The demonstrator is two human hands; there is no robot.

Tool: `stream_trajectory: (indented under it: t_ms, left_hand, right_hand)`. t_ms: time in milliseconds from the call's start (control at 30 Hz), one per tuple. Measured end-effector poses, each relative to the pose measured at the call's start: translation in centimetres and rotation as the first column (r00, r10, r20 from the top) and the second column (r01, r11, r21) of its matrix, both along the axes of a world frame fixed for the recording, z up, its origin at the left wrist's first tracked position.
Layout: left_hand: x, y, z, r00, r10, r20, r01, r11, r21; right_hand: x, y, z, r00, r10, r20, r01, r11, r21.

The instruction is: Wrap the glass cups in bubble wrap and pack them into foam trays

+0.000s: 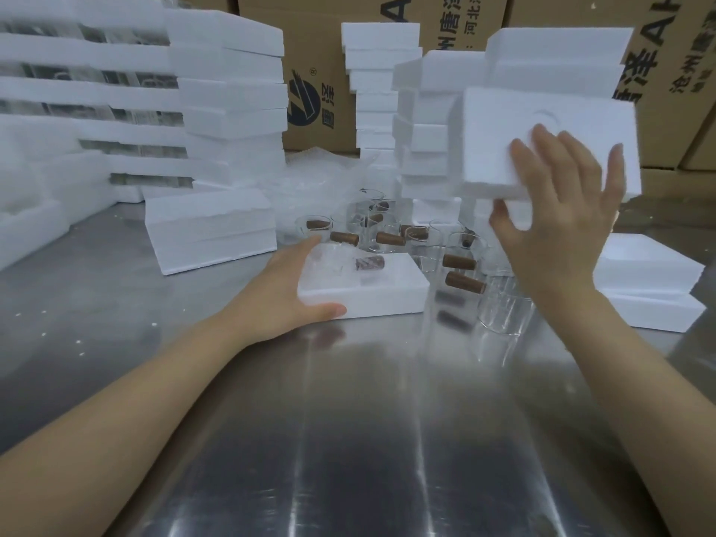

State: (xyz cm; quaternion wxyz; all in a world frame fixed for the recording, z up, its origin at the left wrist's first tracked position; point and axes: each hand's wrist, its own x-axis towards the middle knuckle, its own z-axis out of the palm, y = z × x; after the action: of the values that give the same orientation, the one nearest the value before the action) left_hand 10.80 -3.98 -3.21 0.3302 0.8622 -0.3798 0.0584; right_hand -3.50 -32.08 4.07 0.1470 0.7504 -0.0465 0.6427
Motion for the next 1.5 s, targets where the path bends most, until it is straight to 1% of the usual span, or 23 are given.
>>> stream_trajectory:
  t_ms: [67,133,167,233,267,333,400,433,533,567,633,733,800,867,933,1000,1067,1133,1200,1267,1367,1500]
  left_hand:
    - [-0.4,-0.3,0.1,0.998,-0.006,0.065,0.005,1.000,0.023]
    - [-0.8,-0.9,0.4,0.997,-0.036,0.064,0.036,0.999,0.007]
    - [-1.1,-1.1,0.6,0.996,-0.074,0.043,0.076,0.996,-0.051]
    - [-1.7,-1.2,1.0,0.991,-0.128,0.023,0.130,0.961,-0.244]
    - [-2.1,-1.1,1.3,0.992,-0.125,0.008,0.121,0.935,-0.335]
    - [-2.6,-1.0,1.7,0.989,-0.140,-0.053,0.098,0.872,-0.480]
    - [-2.5,-0.8,1.7,0.979,-0.183,-0.091,0.098,0.812,-0.575]
    - [-2.4,-0.7,1.8,0.974,-0.198,-0.111,0.094,0.798,-0.596]
    - [-2.1,-0.5,1.7,0.967,-0.211,-0.143,0.094,0.816,-0.570]
    - [-2.2,-0.5,1.6,0.970,-0.203,-0.131,0.096,0.822,-0.562]
    - [-2.4,-0.6,1.7,0.980,-0.179,-0.087,0.094,0.802,-0.589]
    - [-2.2,-0.5,2.0,0.988,-0.154,-0.031,0.103,0.783,-0.614]
    - [-1.6,-0.5,2.0,0.983,-0.160,-0.085,0.077,0.793,-0.604]
    - [-1.0,-0.4,1.8,0.961,-0.201,-0.188,0.049,0.796,-0.603]
    - [-0.5,-0.2,1.7,0.941,-0.224,-0.254,0.036,0.813,-0.582]
    - [-0.1,-0.1,1.5,0.935,-0.222,-0.275,0.040,0.840,-0.541]
    - [0.0,0.0,1.3,0.930,-0.218,-0.297,0.040,0.861,-0.507]
    - [0.0,0.0,1.2,0.922,-0.221,-0.317,0.043,0.874,-0.483]
    - [0.0,0.1,1.4,0.915,-0.229,-0.332,0.055,0.886,-0.460]
    - [-0.1,0.2,1.4,0.916,-0.228,-0.330,0.067,0.897,-0.436]
    - [0.0,0.3,1.3,0.917,-0.209,-0.340,0.054,0.908,-0.415]
    - [-0.1,0.5,1.6,0.901,-0.227,-0.370,0.072,0.919,-0.387]
  right_hand:
    - [-0.1,3.5,-0.3,0.984,0.177,-0.034,-0.178,0.984,-0.005]
    - [0.2,6.8,-1.2,0.941,0.311,-0.129,-0.311,0.950,0.024]
    - [0.4,8.1,-1.7,0.929,0.322,-0.186,-0.323,0.946,0.021]
    - [1.0,9.9,-2.5,0.924,0.270,-0.269,-0.287,0.958,-0.025]
    - [1.2,10.5,-2.8,0.928,0.243,-0.283,-0.269,0.962,-0.053]
    - [1.5,11.2,-3.3,0.938,0.228,-0.261,-0.263,0.959,-0.106]
    - [1.7,11.5,-3.7,0.935,0.255,-0.247,-0.292,0.948,-0.126]
    - [1.7,11.5,-3.9,0.928,0.263,-0.264,-0.302,0.945,-0.123]
    - [1.7,11.3,-4.3,0.911,0.241,-0.335,-0.291,0.951,-0.107]
    - [1.7,11.1,-4.3,0.906,0.236,-0.351,-0.285,0.954,-0.095]
    - [1.6,10.8,-4.3,0.894,0.239,-0.379,-0.283,0.957,-0.063]
    - [1.4,10.7,-4.4,0.854,0.284,-0.437,-0.313,0.950,0.006]
    - [1.2,10.7,-4.2,0.832,0.328,-0.448,-0.317,0.943,0.101]
    - [0.9,10.5,-3.6,0.831,0.353,-0.431,-0.280,0.933,0.225]
    - [0.6,9.8,-3.2,0.845,0.288,-0.450,-0.166,0.942,0.290]
    - [0.3,8.9,-3.0,0.838,0.233,-0.493,-0.048,0.932,0.359]
    - [0.2,8.0,-3.0,0.807,0.250,-0.536,0.020,0.894,0.447]
    - [0.2,7.3,-2.8,0.755,0.364,-0.546,0.015,0.822,0.569]
    - [0.4,6.9,-2.7,0.693,0.505,-0.514,-0.014,0.722,0.691]
    - [0.4,6.7,-2.8,0.656,0.581,-0.481,-0.029,0.656,0.754]
    - [0.4,6.6,-3.0,0.629,0.598,-0.497,-0.023,0.653,0.757]
    - [0.5,6.4,-3.1,0.604,0.607,-0.517,0.001,0.648,0.762]
